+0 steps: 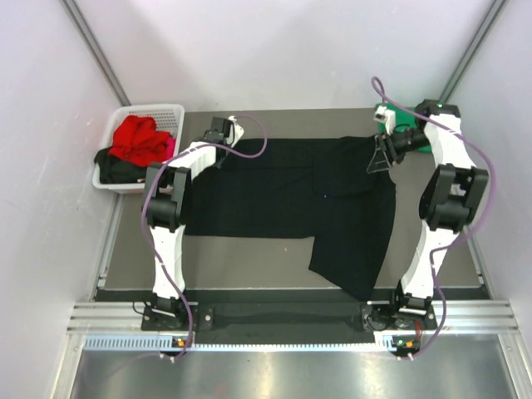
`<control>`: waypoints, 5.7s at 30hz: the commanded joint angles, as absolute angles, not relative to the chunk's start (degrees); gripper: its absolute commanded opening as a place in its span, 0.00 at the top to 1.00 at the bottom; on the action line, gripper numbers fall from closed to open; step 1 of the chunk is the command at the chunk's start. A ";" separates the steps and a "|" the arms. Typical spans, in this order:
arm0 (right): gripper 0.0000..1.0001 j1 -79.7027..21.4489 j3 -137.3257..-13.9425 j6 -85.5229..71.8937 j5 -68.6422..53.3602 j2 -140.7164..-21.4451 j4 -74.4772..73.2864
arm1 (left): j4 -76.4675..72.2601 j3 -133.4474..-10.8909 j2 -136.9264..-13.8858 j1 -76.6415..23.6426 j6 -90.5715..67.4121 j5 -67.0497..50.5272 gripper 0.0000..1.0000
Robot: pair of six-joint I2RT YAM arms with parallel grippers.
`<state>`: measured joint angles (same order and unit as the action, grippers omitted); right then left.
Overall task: Fold and stack the t-shirts
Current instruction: Fold the tshirt
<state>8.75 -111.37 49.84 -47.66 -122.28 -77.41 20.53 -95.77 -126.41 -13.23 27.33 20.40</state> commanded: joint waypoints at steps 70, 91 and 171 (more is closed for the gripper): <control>0.50 3.60 -98.78 54.84 -39.73 -106.35 -84.38 | 16.00 -96.15 -123.92 -12.22 29.00 22.23 1.00; 0.49 2.99 -121.90 28.74 -22.52 -132.53 -45.71 | 16.96 -110.92 -139.39 -8.00 28.56 20.48 0.94; 0.30 -6.24 -128.37 36.13 1.50 -138.19 -28.93 | 20.22 -118.74 -134.93 -2.81 18.63 21.01 0.91</control>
<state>-6.59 -133.32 36.86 1.48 -146.78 -34.24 22.02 -117.95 -141.23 -4.47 19.49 17.52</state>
